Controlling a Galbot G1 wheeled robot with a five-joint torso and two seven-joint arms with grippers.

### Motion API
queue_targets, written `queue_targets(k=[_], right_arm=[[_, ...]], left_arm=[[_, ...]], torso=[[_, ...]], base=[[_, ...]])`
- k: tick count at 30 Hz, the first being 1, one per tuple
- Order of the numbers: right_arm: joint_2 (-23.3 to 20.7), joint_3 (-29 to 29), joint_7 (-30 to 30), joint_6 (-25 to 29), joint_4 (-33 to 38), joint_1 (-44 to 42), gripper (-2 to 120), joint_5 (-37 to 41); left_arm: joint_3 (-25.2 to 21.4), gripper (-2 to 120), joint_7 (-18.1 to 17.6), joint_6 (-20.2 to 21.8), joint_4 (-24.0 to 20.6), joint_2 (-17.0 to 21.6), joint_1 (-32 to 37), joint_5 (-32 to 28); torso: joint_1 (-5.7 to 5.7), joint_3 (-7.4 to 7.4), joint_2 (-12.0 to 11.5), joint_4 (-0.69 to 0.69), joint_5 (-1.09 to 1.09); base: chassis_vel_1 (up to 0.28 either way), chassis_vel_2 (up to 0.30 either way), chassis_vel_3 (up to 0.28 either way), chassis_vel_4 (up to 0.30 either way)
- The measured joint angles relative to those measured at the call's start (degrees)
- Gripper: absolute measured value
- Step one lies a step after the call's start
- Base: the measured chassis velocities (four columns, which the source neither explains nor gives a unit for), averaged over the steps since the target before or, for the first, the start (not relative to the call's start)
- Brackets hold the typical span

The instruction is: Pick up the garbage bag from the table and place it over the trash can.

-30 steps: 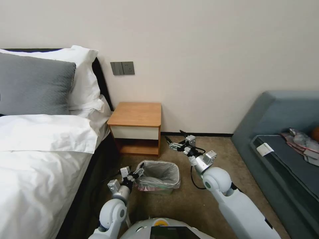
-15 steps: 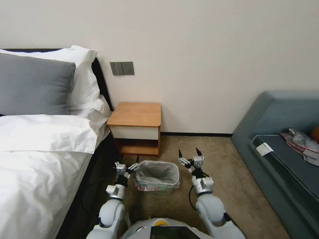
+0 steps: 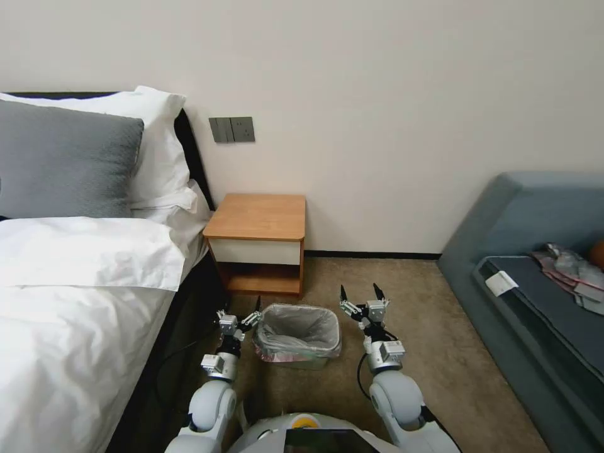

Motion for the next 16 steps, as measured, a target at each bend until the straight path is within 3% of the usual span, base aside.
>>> queue_targets(k=[16], right_arm=[[-0.1, -0.1, -0.1, -0.2, 0.1, 0.1, 100, 0.2]], left_arm=[[0.0, 96, -0.1, 0.3, -0.1, 0.0, 0.0, -0.1]], torso=[[0.00, 0.00, 0.0, 0.00, 0.00]], base=[[0.000, 0.000, 0.000, 0.000]])
